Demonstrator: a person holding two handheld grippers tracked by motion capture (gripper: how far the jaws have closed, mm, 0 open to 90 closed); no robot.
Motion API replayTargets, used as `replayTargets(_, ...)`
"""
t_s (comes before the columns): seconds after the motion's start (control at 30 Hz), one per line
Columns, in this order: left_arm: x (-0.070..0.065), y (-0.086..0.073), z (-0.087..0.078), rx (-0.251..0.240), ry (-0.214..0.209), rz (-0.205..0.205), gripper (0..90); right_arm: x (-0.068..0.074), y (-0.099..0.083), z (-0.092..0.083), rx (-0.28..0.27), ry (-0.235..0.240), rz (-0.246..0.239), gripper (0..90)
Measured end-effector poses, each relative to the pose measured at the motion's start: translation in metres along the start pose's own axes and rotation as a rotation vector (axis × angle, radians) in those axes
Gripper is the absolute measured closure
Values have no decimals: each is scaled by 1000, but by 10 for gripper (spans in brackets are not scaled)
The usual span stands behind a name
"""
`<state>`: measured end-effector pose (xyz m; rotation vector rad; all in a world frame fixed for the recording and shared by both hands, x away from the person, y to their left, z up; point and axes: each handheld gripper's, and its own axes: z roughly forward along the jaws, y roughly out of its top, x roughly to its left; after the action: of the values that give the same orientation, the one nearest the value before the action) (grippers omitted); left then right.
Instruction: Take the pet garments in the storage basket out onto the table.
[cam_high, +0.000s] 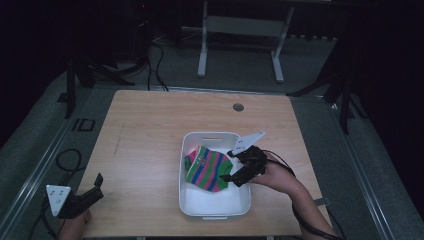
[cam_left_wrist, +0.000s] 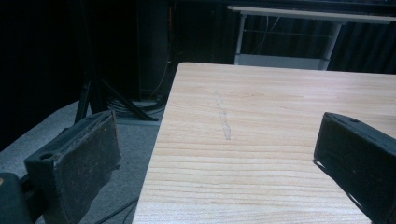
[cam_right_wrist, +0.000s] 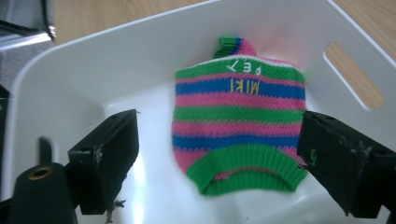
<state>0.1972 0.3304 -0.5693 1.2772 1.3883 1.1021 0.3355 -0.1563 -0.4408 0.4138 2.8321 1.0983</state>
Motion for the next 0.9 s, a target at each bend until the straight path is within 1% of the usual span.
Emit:
replayTargets(0.1, 0, 0, 0, 0, -3, 0, 9, -2, 5, 7, 17, 1, 2, 126)
replayTargets(0.13, 0, 0, 0, 0, -3, -1, 9, -4, 10, 15, 33, -6, 2, 127)
replayTargets(0.23, 0, 0, 0, 0, -4, 0, 9, -7, 19, 25, 53, 1, 4, 127)
replayTargets(0.27, 0, 0, 0, 0, -4, 0, 9, -7, 19, 25, 53, 1, 4, 127)
replayTargets(0.3, 0, 0, 0, -1, -6, 1, 9, -8, 21, 28, 63, 3, 4, 127)
replayTargets(0.33, 0, 0, 0, -1, -6, 0, 9, -9, 26, 37, 81, 5, 3, 127)
replayTargets(0.43, 0, 0, 0, -1, -9, 0, 9, -11, 32, 49, 109, 8, 5, 127)
replayTargets(0.5, 0, 0, 0, -2, -10, -1, 9, -13, 34, 58, 129, 14, 9, 127)
replayTargets(0.63, 0, 0, 0, -2, -15, 0, 9, -15, 38, 74, 156, 10, 5, 127)
replayTargets(0.67, 0, 0, 0, -2, -15, 0, 9, -15, 38, 74, 156, 10, 5, 127)
replayTargets(0.7, 0, 0, 0, -2, -17, 0, 9, -16, 39, 78, 165, 7, 5, 127)
replayTargets(0.73, 0, 0, 0, -3, -17, 0, 10, -17, 41, 86, 184, 3, 9, 127)
replayTargets(0.8, 0, 0, 0, -4, -18, 0, 9, -18, 41, 94, 198, 8, 15, 127)
replayTargets(0.87, 0, 0, 0, -4, -19, 1, 9, -19, 41, 101, 218, -1, 14, 127)
replayTargets(0.9, 0, 0, 0, -4, -19, 1, 9, -19, 41, 101, 218, -1, 14, 127)
